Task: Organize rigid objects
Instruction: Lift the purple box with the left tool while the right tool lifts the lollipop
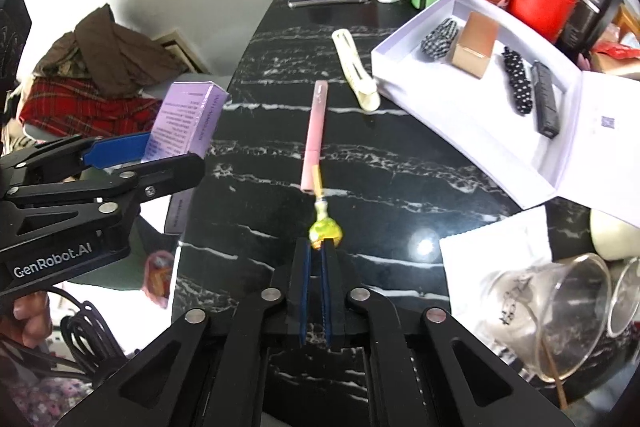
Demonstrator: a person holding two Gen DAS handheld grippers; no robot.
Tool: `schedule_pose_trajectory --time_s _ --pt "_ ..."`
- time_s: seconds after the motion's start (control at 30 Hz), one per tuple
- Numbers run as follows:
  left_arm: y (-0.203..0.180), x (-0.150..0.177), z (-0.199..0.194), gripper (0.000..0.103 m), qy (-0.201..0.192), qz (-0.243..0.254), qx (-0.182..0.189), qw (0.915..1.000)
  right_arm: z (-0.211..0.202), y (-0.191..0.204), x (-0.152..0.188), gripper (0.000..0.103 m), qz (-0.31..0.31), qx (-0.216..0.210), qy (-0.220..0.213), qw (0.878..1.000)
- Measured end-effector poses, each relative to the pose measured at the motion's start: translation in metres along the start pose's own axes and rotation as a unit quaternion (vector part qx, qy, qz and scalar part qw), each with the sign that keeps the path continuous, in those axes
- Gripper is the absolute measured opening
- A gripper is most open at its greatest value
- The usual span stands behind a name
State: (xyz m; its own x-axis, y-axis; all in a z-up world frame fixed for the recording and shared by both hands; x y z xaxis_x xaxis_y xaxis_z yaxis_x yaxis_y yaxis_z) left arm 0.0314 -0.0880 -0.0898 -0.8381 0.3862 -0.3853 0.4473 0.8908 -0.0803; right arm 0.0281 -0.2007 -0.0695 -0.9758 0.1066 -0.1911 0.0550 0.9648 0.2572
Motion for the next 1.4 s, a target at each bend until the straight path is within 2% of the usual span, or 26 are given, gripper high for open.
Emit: schedule_pose_trajectory --time_s 0.17,0.27,0.3,0.4,0.43,0.7,0.97,1.13,1.4 --pt "-0.005 -0.006 0.004 0.051 -0.001 -0.005 0.003 1.0 -0.001 -0.01 -0.002 0.002 0.004 -0.014 -0.008 1.0" --pt "-0.002 -0.002 0.006 0.051 0.0 -0.012 0.003 0.9999 0.009 -0.015 0.0 0.004 0.012 -0.03 0.001 0.999" --pt "0.0 0.001 0.008 0.051 0.001 -0.016 0.002 0.9999 0.015 -0.016 0.002 0.008 0.015 -0.034 0.01 0.999" --pt "0.008 0.011 0.012 0.051 0.006 -0.031 0.001 0.9995 0.029 -0.015 0.007 0.04 0.015 -0.03 0.026 0.999" --pt "0.011 0.016 0.014 0.051 0.01 -0.037 0.0 0.9993 0.034 -0.014 0.009 0.042 0.014 -0.032 0.029 0.999" --pt "0.034 0.047 0.027 0.051 0.035 -0.077 -0.016 0.9963 0.069 -0.007 0.012 0.042 0.009 -0.026 0.04 0.999" --pt "0.04 0.058 0.032 0.051 0.04 -0.099 -0.02 0.9941 0.096 -0.002 0.006 0.041 -0.004 -0.01 0.054 0.999" --pt "0.041 0.06 0.033 0.051 0.04 -0.106 -0.019 0.9934 0.108 0.003 0.008 0.027 -0.011 0.004 0.062 0.998" --pt "0.041 0.061 0.032 0.051 0.041 -0.103 -0.017 0.9937 0.106 0.006 0.01 0.026 -0.014 0.001 0.054 0.998"
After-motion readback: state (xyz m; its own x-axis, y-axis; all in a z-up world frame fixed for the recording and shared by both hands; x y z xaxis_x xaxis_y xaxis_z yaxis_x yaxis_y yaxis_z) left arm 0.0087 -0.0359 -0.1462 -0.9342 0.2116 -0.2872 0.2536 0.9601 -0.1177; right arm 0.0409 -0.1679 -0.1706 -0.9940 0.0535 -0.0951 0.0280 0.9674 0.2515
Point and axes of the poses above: each gripper's, at about its wrist camera, not at the fingertips, and z roughly the way its jaws point, y to its left, x to its underside, the point moved 3 cm from there along z, roughly the way its jaws point, and after that the axes turned 7 degrees about z, right-handed, at the moved point
